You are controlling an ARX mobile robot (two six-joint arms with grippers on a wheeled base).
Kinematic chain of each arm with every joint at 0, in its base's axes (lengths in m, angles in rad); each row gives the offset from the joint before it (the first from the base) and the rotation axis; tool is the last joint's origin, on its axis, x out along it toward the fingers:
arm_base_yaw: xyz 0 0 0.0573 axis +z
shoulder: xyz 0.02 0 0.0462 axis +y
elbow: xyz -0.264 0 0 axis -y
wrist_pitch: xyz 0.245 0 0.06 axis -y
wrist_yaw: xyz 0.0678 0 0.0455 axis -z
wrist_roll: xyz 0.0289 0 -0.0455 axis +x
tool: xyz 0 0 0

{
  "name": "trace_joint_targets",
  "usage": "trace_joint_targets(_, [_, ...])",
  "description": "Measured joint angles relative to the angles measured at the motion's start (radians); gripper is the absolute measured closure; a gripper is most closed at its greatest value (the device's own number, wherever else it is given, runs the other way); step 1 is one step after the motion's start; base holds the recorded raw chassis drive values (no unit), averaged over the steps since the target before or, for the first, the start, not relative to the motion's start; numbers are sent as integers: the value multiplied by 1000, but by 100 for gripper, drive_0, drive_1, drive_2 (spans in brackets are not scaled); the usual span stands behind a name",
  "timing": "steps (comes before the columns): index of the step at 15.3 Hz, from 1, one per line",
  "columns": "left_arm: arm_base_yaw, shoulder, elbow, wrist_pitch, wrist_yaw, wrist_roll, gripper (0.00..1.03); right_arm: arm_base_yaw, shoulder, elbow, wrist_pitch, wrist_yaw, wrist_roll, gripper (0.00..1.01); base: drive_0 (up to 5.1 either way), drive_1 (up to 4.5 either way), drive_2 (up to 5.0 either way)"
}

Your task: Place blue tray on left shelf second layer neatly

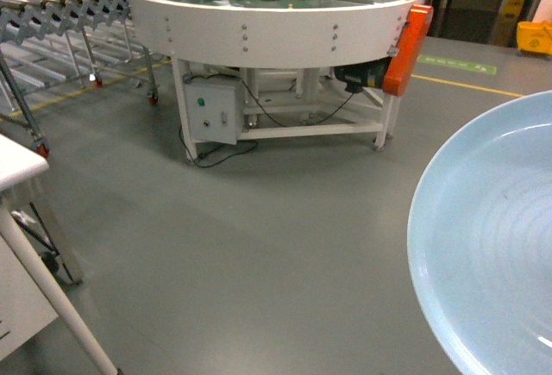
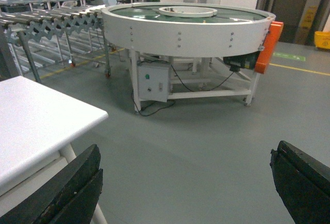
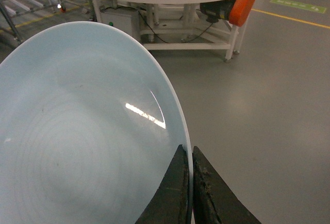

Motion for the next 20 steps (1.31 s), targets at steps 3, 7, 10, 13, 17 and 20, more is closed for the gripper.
trace_joint_targets(3, [0,0,0,0,-3,0,5,0,-4,0,2,0,0,99,-209,202,-619])
trace_joint_targets(7, [-1,0,0,2,-3,0,5,0,-5,0,3,0,0,99,-165,247,-578])
trace_joint_targets(10, [-1,0,0,2,-3,0,5,0,-7,0,5,0,0,99,-156,256,-568])
trace_joint_targets(13, [-1,0,0,2,-3,0,5,0,-5,0,3,0,0,99,-164,248,-577])
trace_joint_targets(17, [-1,0,0,2,-3,0,5,0,-5,0,4,0,0,99,-156,257,-569])
trace_joint_targets(20, [-1,0,0,0,-6,0,5,0,-4,0,4,-1,0,99,-177,238,-591])
